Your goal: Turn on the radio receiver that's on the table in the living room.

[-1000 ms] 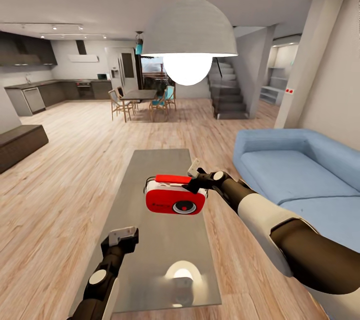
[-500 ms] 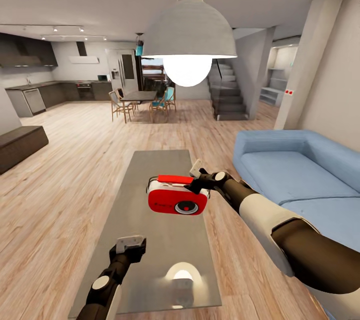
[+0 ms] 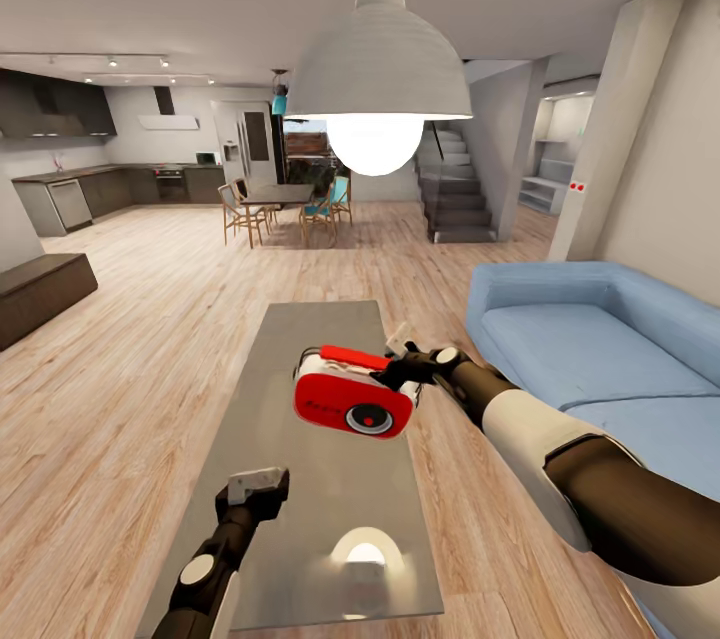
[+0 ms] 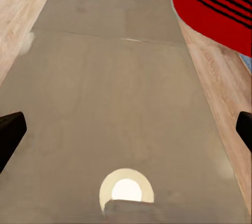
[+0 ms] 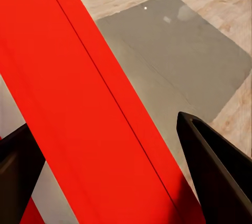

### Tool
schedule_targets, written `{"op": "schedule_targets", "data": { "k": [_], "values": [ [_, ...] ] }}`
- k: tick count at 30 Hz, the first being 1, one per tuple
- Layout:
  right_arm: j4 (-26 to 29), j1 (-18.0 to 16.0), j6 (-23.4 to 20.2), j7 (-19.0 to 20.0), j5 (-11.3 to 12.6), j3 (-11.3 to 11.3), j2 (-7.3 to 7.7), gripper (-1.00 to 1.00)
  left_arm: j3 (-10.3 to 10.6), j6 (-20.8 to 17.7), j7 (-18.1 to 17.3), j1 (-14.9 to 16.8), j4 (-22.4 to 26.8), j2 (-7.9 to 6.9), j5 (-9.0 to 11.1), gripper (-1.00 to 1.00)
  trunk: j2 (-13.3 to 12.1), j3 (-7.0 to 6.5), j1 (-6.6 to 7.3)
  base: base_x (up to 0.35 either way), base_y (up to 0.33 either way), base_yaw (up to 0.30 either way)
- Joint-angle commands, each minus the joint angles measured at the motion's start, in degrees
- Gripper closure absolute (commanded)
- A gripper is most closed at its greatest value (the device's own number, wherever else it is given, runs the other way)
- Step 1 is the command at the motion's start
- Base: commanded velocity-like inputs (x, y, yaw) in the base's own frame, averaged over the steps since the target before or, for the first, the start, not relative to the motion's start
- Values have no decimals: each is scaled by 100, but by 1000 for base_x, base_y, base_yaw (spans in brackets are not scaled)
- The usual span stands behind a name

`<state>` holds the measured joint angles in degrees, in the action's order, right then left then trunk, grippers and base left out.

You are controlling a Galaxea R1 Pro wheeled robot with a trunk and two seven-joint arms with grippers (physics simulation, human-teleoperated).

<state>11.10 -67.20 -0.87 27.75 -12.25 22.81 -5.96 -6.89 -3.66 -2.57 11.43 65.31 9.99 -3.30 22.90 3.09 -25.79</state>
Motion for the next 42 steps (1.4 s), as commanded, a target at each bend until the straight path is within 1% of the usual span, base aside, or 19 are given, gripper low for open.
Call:
{"op": "schedule_targets", "data": {
  "k": [1,3,4,5,8,11,15,17,20,24,27,30,32,35,36,37,38,40,42],
  "values": [
    [9,-3,-5,-16,108,-66,1,100,-13,47,5,-1,-1,0,-5,-100,2,-1,1,0,0,0],
    [2,-3,-8,-159,344,-66,5,100,-42,134,-4,-2,-1,0,-15,-100,2,-1,1,0,0,0],
    [1,-3,-8,-215,390,-66,5,100,-47,145,-8,-4,-1,0,-16,-100,2,-1,1,0,0,0],
    [0,-3,-8,-339,465,-66,6,100,-54,161,-12,-4,-1,0,-18,100,2,-1,1,0,0,0],
    [-23,-3,-8,-675,573,-66,7,100,-20,184,-22,-6,26,0,-14,100,2,-1,1,0,0,0],
    [-43,-3,-9,-754,682,-73,7,100,9,184,-23,-5,126,0,-8,100,2,-1,1,0,0,0],
    [-152,-3,-16,-789,1267,-70,12,100,93,154,-26,-7,323,0,-2,100,2,-1,1,0,0,0],
    [-225,-3,-17,-815,1595,-65,47,100,166,140,-39,-6,429,0,2,100,2,-1,1,0,0,0],
    [-268,-3,-18,-869,1802,-59,99,100,350,112,-101,-8,555,0,-10,100,2,-1,1,0,0,0],
    [-304,-3,-24,-890,1863,-58,159,100,979,-116,-121,-7,624,0,-218,100,2,-1,1,0,0,0],
    [-361,-3,-26,-886,1880,-60,260,100,1245,-296,-171,-7,741,0,-326,100,2,-1,1,0,0,0],
    [-374,-3,-27,-885,1883,-59,288,100,1462,-369,-445,-5,985,0,-354,100,2,-1,1,0,0,0],
    [-374,-3,-30,-873,1884,-58,294,100,1541,-520,-830,-2,1141,0,-363,100,2,-1,1,0,0,0],
    [-372,-3,-31,-842,1885,-55,296,100,1573,-801,-1079,-4,1257,0,-395,100,2,-1,1,0,0,0],
    [-375,-3,-29,-835,1881,-53,297,100,1578,-918,-1126,-4,1337,0,-457,100,2,-1,1,0,0,0],
    [-380,-3,-33,-827,1873,-44,297,100,1582,-1071,-1179,-3,1431,0,-645,100,2,-1,1,0,0,0],
    [-390,-3,-34,-826,1871,-43,297,100,1584,-1125,-1199,-3,1451,0,-766,100,2,-1,1,0,0,0],
    [-503,-3,-29,-821,1872,-41,297,100,1600,-1153,-1206,-6,1451,0,-850,100,2,-1,1,0,0,0],
    [-644,-3,-25,-817,1857,-37,297,100,1684,-1128,-1193,-6,1452,0,-902,100,2,-1,1,0,0,0]
  ]
}}
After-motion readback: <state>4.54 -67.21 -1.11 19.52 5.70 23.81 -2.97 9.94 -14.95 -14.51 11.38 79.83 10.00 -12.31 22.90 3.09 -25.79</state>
